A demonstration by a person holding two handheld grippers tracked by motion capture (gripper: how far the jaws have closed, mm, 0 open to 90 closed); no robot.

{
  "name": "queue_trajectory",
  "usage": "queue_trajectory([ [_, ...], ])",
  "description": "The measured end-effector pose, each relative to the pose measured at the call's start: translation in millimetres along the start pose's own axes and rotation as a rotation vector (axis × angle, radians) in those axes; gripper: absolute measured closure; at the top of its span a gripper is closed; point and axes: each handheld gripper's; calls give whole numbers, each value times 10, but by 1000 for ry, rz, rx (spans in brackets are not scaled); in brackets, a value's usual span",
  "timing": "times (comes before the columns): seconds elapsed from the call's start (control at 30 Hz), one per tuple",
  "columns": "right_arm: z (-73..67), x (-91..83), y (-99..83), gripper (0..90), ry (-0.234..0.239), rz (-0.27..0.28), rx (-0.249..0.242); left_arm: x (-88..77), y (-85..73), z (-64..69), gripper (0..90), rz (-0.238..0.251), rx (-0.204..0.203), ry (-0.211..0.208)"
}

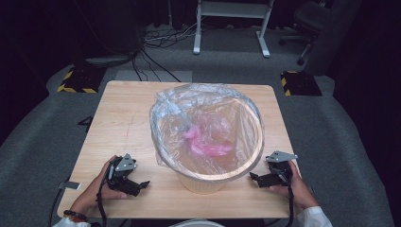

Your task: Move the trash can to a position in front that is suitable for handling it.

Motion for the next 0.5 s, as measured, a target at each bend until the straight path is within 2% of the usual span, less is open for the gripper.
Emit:
queue_trajectory([
  [0.07,-8,-10,-6,14,19,-1,-13,51,39,72,3,1,5,-14],
  [0.17,-33,-17,-10,21,46,3,-35,102,85,142,3,0,15,-11],
  [0.2,-57,-21,-5,87,54,13,-40,132,106,180,4,3,15,-17],
  [0.23,-57,-21,-5,87,54,13,-40,156,128,214,4,2,21,-20],
  [0.27,-79,-29,-1,185,68,31,-41,176,145,242,4,0,28,-26],
  [0.3,-110,-40,8,243,87,45,-58,192,158,264,4,0,35,-34],
  [0.33,-218,-58,52,118,117,78,-101,211,172,288,4,1,35,-38],
  [0.4,-265,-60,77,135,124,90,-115,217,180,295,4,0,37,-37],
  [0.43,-413,-57,150,182,176,117,-161,225,182,301,4,3,31,-35],
  [0.47,-475,-40,180,141,174,127,-185,235,191,312,4,2,32,-37],
  [0.5,-475,-40,180,141,174,127,-185,235,191,312,4,2,32,-37],
])
Point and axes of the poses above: each handheld gripper's, and its own axes: x roughly forward along the jaws, y roughly out of its top, z roughly to its right, and after that the axes turned 8 degrees about z, right-handed
